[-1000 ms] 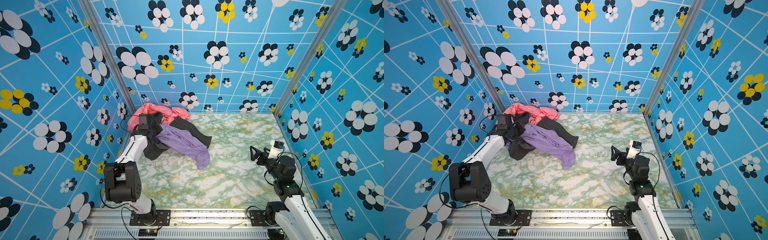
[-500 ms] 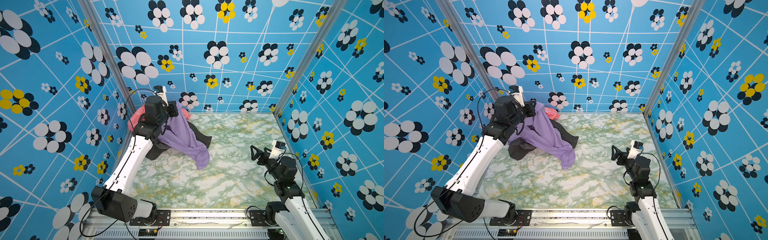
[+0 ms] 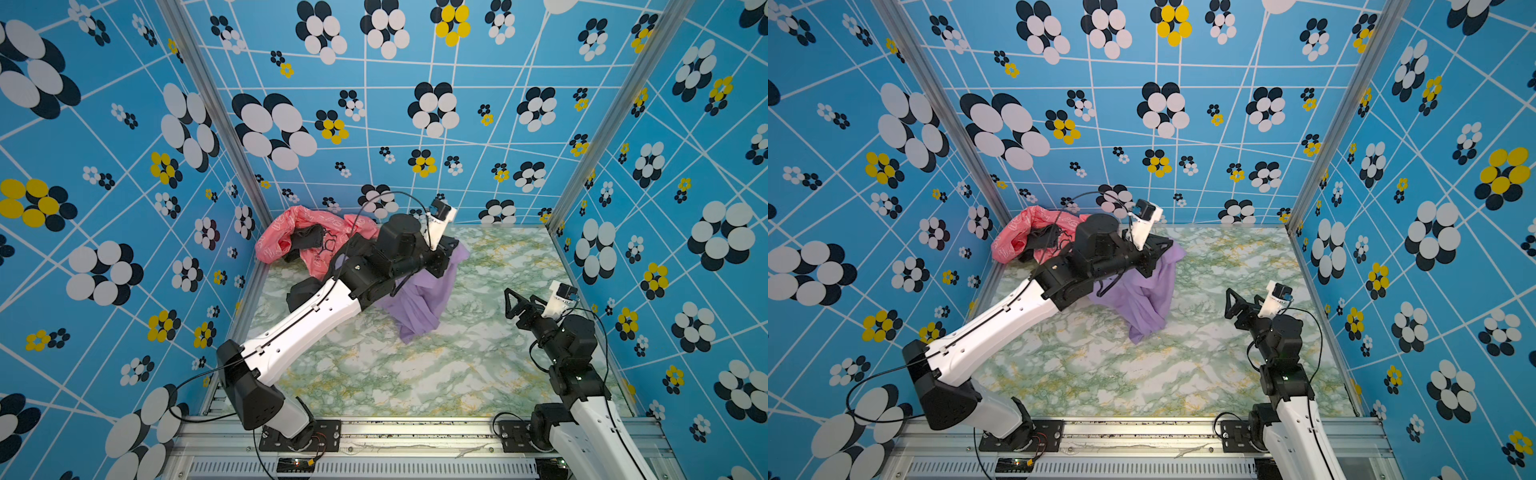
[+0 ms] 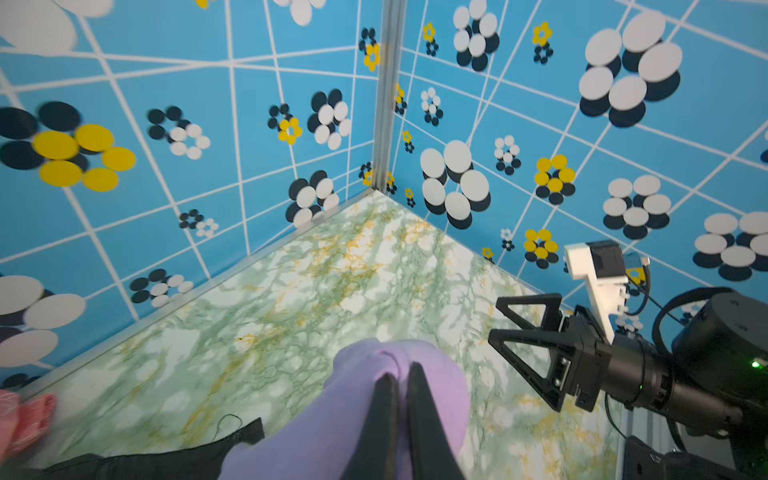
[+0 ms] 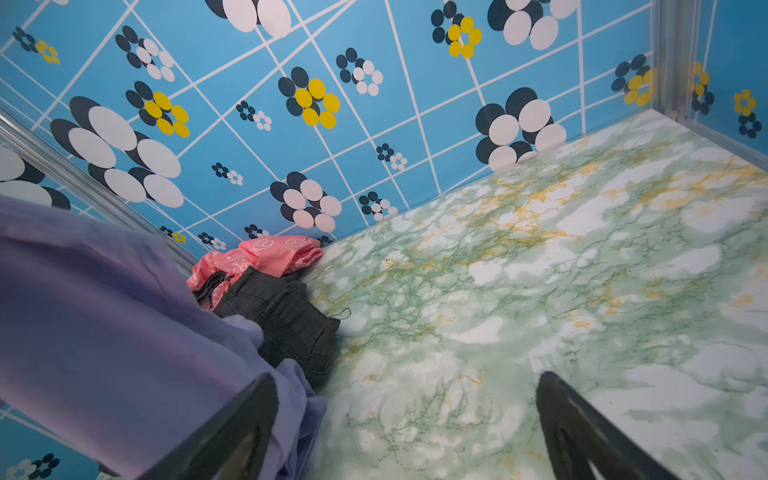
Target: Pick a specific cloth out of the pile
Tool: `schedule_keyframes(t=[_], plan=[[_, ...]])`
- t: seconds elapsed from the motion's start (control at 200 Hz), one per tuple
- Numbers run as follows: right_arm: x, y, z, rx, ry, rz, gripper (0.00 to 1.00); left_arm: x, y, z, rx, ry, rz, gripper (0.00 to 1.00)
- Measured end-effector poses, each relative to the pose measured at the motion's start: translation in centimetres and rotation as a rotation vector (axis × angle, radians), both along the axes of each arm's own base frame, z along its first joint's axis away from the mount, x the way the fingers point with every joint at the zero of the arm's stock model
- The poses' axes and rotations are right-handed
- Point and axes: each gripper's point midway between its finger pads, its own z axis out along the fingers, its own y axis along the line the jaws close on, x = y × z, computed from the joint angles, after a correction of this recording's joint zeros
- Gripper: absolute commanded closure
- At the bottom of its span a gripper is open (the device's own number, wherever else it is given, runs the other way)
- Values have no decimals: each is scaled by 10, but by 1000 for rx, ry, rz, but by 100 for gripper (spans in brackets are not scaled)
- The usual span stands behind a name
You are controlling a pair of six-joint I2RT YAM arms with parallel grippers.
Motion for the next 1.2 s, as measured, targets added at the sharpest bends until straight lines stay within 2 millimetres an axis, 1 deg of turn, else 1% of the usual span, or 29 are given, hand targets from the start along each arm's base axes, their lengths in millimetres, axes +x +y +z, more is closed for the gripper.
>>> schedule_keyframes(t=[0.08,0.11,0.12,0.165,0.205,0.245,0.275,0.33,0.355,0.38,0.42,0.48,0.545,0.62,0.67,0.705,0.775,0.86,0.984,1.069,1.149,1.199], plan=[[-2,-2,6,0,-21,-9,1,-10,-24,-44,89,61,-47,63],[-3,-2,9,-1,-31,-13,1,-15,-31,-62,128,78,-63,58],[-3,-3,10,-1,-33,-14,1,-16,-32,-69,143,88,-61,58],[-4,-3,14,-2,-45,-18,1,-23,-36,-93,201,106,-75,44],[-5,-3,16,-4,-54,-19,1,-30,-36,-113,244,126,-78,35],[-5,-3,17,-5,-58,-17,1,-34,-32,-130,282,147,-61,27],[-5,-3,18,-6,-60,-14,1,-36,-27,-140,303,152,-48,18],[-5,0,18,-6,-58,0,1,-36,-10,-158,333,166,2,4],[-5,1,18,-4,-57,7,1,-36,1,-165,343,172,34,0],[-5,2,17,-3,-52,16,1,-36,11,-170,349,169,57,1],[-3,5,16,-2,-45,29,1,-36,28,-174,349,168,99,1],[0,10,17,1,-31,54,1,-35,56,-171,324,158,164,1],[5,16,22,4,-17,83,1,-29,84,-157,272,141,241,1],[12,27,32,5,-10,126,1,-17,120,-138,196,121,352,1],[15,39,38,-1,-4,167,1,-9,144,-129,153,114,427,1],[17,49,41,-6,-1,198,1,-5,159,-126,133,114,474,1],[19,71,44,-28,15,265,1,-2,185,-127,114,117,545,1],[22,100,42,-71,48,348,1,-6,204,-135,111,126,594,1],[26,145,27,-172,131,465,1,-12,223,-144,110,139,635,1],[30,178,12,-259,199,541,2,-15,231,-146,104,143,654,1],[34,202,-3,-339,258,587,2,-16,235,-143,94,138,662,1],[36,218,-16,-391,304,614,3,-18,236,-142,89,134,662,1]])
